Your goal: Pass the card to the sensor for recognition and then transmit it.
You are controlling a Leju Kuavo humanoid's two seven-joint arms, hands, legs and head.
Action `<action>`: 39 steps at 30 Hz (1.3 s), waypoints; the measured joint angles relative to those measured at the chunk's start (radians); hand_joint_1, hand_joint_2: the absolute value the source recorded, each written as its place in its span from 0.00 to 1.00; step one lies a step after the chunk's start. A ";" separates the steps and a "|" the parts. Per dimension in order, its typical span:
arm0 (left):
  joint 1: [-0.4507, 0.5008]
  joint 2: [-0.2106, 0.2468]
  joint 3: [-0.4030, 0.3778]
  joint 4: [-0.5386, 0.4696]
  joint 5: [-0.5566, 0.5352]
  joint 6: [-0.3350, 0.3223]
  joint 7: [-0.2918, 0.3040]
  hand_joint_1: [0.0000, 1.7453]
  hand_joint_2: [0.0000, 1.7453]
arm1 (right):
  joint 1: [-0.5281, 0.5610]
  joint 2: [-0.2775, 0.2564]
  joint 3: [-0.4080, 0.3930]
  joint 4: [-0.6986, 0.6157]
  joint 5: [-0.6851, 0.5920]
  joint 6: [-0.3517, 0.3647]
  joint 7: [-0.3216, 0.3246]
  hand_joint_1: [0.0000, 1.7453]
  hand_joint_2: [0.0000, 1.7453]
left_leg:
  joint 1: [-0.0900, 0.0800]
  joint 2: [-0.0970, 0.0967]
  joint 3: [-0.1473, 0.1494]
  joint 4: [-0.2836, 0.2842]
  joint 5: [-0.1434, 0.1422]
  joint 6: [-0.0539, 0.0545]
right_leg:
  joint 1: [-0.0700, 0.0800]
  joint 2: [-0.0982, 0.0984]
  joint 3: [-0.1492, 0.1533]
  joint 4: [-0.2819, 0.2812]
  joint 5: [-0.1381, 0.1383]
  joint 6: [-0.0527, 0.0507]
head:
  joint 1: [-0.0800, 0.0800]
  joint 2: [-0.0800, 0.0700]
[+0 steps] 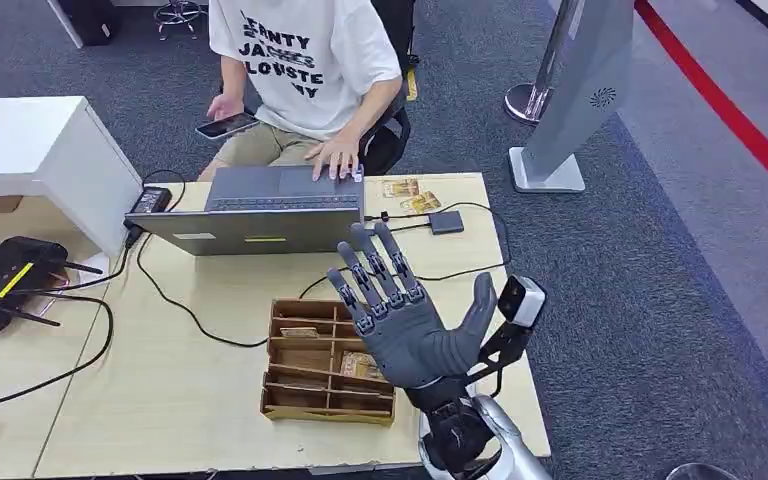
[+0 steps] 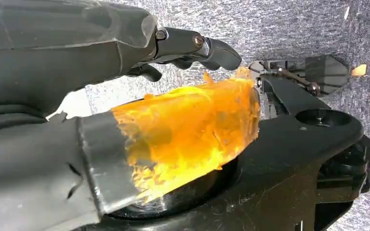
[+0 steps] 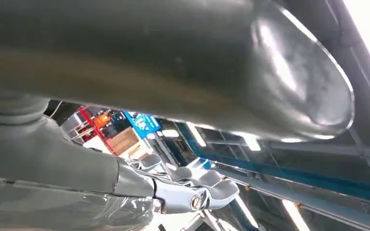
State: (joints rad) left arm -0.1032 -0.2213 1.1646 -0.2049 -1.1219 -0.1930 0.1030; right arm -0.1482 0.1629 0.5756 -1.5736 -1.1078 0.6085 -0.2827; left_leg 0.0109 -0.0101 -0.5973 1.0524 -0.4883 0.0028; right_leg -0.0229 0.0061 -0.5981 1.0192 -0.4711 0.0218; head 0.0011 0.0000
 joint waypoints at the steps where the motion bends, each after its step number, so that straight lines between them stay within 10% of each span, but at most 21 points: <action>1: 0.000 0.000 0.000 0.000 0.000 0.001 0.000 0.00 0.00 | 0.000 0.000 0.000 0.000 0.000 0.001 0.000 0.00 0.00 | 0.000 0.000 0.000 0.000 0.000 0.000 | 0.000 0.000 0.000 0.000 0.000 0.000 | 0.000 0.000; 39: 0.000 0.000 0.000 0.000 -0.003 0.006 0.003 0.00 0.00 | 0.002 0.000 0.000 -0.005 -0.030 0.014 0.005 0.00 0.00 | 0.000 0.000 0.000 0.000 0.000 0.000 | 0.000 0.000 0.000 0.000 0.000 0.000 | 0.000 0.000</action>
State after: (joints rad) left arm -0.1034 -0.2209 1.1646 -0.2049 -1.1250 -0.1869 0.1057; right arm -0.1466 0.1633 0.5756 -1.5785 -1.1376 0.6229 -0.2781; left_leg 0.0109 -0.0101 -0.5973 1.0525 -0.4883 0.0029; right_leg -0.0229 0.0061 -0.5981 1.0192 -0.4711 0.0218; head 0.0011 0.0000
